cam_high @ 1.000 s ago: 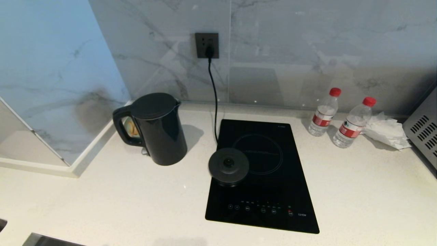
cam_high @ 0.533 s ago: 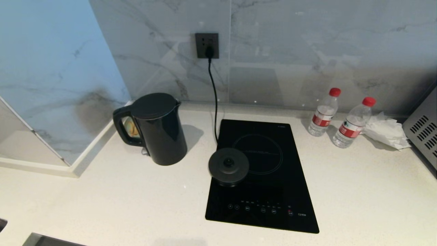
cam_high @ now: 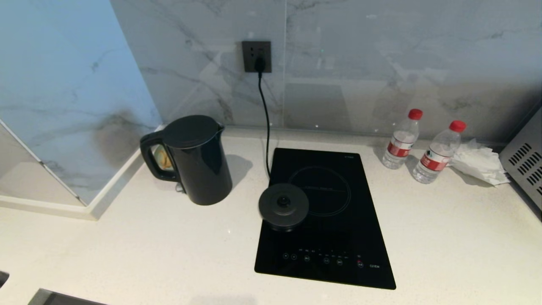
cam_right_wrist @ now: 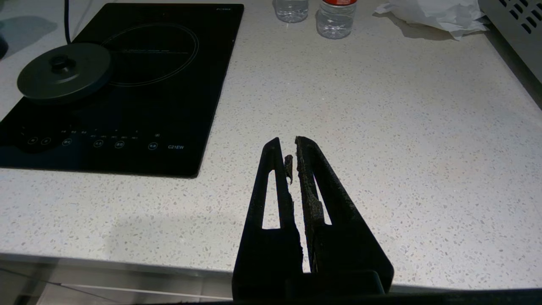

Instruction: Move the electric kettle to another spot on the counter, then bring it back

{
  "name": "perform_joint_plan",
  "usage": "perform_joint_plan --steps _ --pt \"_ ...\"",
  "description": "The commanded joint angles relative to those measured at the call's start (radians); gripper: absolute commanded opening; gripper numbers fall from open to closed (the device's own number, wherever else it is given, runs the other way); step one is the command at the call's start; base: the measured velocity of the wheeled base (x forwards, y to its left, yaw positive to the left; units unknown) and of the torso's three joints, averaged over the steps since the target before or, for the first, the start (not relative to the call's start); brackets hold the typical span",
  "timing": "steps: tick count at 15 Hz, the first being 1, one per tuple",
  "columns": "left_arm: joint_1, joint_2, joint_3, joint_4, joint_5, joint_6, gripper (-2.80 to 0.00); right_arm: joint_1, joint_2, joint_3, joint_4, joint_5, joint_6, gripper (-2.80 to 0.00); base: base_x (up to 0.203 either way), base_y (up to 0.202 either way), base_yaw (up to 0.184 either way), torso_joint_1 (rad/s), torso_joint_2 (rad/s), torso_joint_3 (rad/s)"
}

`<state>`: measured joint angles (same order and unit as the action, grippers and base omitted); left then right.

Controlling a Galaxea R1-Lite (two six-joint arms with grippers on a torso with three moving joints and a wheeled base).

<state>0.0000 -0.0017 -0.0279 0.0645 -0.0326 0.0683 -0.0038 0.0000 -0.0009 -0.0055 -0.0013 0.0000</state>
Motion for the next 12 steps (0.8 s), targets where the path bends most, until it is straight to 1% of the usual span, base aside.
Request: perform_joint_plan --steps 1,4,12 --pt "0.000 0.003 0.000 0.001 0.000 -0.001 -2.80 0.000 0.000 0.000 -0.001 0.001 0.000 -2.80 0.000 0.000 0.000 0.000 0.00 0.000" --pt "0.000 0.003 0.000 0.001 0.001 -0.001 -2.80 -0.001 0.000 0.001 -0.001 0.001 -0.013 -2.80 0.000 0.000 0.000 0.000 0.00 0.000" --pt "0.000 0.003 0.001 0.001 0.000 -0.001 -2.80 -0.001 0.000 0.000 0.001 0.001 -0.005 -2.80 0.000 0.000 0.000 0.000 0.00 0.000"
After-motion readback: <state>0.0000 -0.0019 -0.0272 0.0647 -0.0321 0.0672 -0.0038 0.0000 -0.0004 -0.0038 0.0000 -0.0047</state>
